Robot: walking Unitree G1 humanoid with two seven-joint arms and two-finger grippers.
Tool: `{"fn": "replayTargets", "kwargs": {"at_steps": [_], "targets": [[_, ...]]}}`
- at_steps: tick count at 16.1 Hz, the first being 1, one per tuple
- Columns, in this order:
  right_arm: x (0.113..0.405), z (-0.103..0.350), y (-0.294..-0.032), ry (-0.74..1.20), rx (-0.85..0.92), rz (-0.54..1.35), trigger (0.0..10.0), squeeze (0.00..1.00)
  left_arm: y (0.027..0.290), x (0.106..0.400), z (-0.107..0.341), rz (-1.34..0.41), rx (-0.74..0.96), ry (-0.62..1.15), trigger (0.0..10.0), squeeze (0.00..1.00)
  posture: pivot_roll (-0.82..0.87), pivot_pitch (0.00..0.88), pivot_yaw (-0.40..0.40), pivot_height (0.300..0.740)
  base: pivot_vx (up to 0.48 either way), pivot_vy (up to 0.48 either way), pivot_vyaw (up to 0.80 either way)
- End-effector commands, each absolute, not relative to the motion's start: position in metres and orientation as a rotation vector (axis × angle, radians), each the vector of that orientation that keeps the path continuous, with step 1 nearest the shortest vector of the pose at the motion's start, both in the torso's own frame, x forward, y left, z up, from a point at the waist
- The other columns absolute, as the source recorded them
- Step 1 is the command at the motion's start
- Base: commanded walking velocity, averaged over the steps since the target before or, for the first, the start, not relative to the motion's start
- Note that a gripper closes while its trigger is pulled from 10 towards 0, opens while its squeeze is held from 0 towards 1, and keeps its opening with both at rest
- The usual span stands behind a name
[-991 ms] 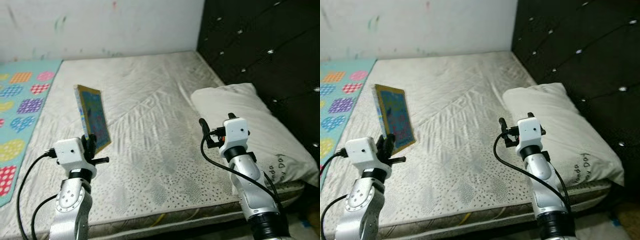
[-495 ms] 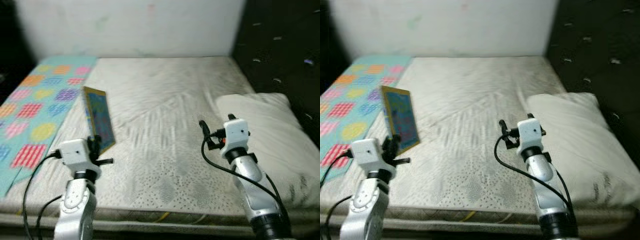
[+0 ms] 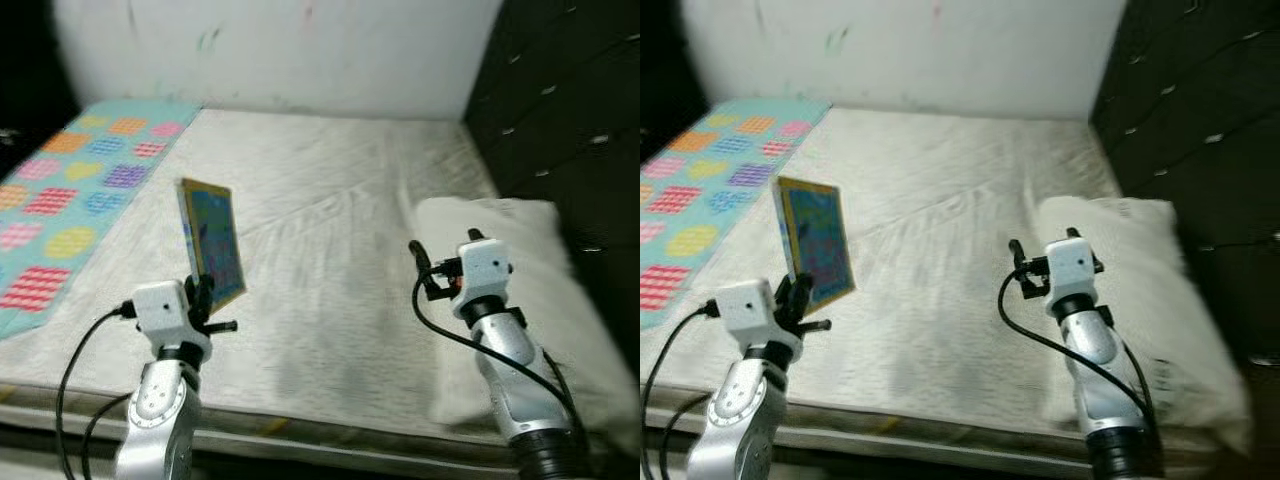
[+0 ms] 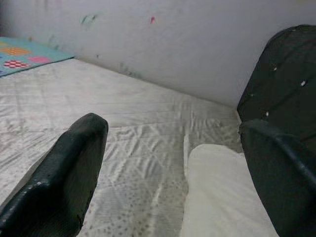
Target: Clean up the room
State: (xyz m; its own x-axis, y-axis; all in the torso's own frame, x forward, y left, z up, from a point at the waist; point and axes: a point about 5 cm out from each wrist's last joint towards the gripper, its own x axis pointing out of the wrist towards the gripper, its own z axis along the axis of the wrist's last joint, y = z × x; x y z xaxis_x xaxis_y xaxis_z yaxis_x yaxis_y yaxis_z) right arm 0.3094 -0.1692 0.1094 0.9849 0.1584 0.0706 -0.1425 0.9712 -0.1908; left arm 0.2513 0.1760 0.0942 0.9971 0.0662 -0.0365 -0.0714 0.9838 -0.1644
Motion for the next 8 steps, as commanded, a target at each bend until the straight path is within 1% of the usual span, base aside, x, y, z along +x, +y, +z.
{"fn": "replayTargets", "kwargs": {"at_steps": [1,5,8], "targets": [[0.3114,0.1147,-0.166,-0.104,-0.186,0.167,10.0,0.0,0.18,0.254,0.1055,0.083,-0.153,-0.02,10.0,0.0,-0.11,0.0,-0.001,0.74,0.0,-0.33,0.0],[0.3117,0.1142,-0.1667,-0.101,-0.181,0.165,10.0,0.0,0.1793,0.2543,0.1051,0.084,-0.155,-0.019,10.0,0.0,-0.11,0.0,-0.003,0.74,0.0,-0.332,0.0],[0.3116,0.113,-0.1672,-0.096,-0.176,0.165,10.0,0.0,0.179,0.2543,0.1044,0.086,-0.186,-0.018,10.0,0.0,-0.11,0.0,-0.003,0.74,0.0,0.0,0.0]]}}
